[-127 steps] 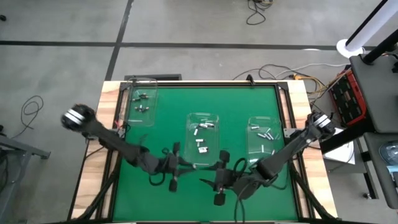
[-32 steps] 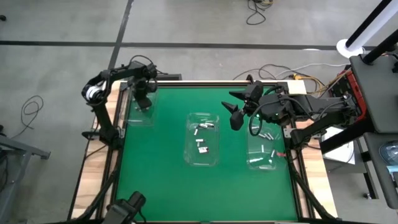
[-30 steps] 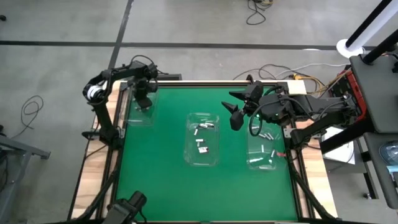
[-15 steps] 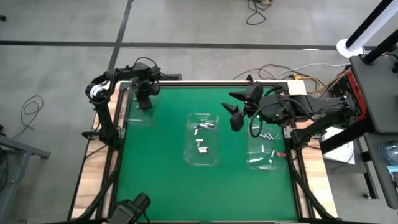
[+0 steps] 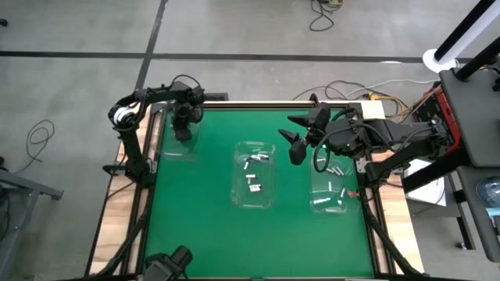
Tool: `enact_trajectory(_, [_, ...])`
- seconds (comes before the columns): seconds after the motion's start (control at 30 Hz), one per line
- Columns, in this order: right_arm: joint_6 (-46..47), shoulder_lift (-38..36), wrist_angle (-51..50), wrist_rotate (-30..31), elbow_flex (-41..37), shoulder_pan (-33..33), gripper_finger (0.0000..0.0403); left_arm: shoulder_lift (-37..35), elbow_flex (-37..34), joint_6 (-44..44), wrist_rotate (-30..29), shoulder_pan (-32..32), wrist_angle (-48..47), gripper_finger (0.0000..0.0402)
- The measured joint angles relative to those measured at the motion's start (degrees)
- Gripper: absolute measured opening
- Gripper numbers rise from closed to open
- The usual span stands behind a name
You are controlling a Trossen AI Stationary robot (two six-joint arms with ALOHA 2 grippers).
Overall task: Sort batteries
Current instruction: Put the black battery into the left transparent bin, then return to Home Position
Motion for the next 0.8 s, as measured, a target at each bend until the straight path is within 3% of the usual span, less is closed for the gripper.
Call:
enact_trajectory(0.23, [0.97,-0.41,0.03,-1.65,0.01,0.00,0.0256,-0.07,0.00,-0.43,-0.46,0.00,-0.13,0.0104])
enact_trajectory(0.43, [-0.32,-0.92,0.06,-1.65,0.01,0.00,0.0274,-2.33,-0.02,-2.48,-0.70,0.04,-2.37,0.0138])
enact_trajectory(0.67, [-3.47,-0.99,0.23,-1.61,0.01,-0.02,0.0288,-12.45,-0.02,-5.62,-0.12,0.04,-4.47,0.0143])
enact_trajectory(0.8, [-4.94,-1.05,0.23,-1.59,0.52,-0.02,0.0294,-21.03,-0.02,-9.47,8.46,-0.70,-6.12,0.0143])
